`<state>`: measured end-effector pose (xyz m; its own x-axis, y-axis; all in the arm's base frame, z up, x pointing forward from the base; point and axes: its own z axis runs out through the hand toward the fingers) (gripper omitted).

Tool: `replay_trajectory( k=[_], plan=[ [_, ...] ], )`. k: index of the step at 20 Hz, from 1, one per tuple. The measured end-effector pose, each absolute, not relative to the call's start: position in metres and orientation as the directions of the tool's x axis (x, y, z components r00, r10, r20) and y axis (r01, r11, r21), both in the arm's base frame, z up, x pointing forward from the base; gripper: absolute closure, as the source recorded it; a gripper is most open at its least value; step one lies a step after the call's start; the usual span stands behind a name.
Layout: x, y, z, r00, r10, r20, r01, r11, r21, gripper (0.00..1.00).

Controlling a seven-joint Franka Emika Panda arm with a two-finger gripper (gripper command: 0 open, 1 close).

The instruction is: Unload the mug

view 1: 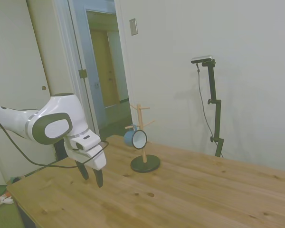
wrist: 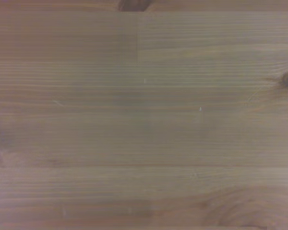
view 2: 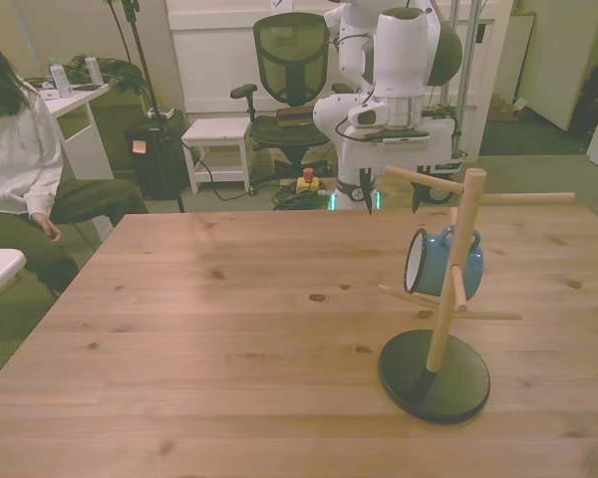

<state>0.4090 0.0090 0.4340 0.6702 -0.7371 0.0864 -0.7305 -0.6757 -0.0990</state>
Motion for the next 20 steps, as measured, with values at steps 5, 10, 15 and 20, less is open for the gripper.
replay_trajectory(
  k=[5,10,15,20],
  plan=[
    [0.409,-0.014,0.453,0.698,-0.709,0.101,-0.695,-0.705,-0.143,0.00],
    [0.404,-0.078,0.509,0.692,-0.698,0.187,-0.657,-0.715,-0.238,0.00],
    [0.439,-0.116,0.521,0.693,-0.682,0.235,-0.622,-0.730,-0.285,0.00],
    [0.507,-0.124,0.522,0.746,-0.621,0.240,-0.555,-0.779,-0.292,0.00]
  ],
)
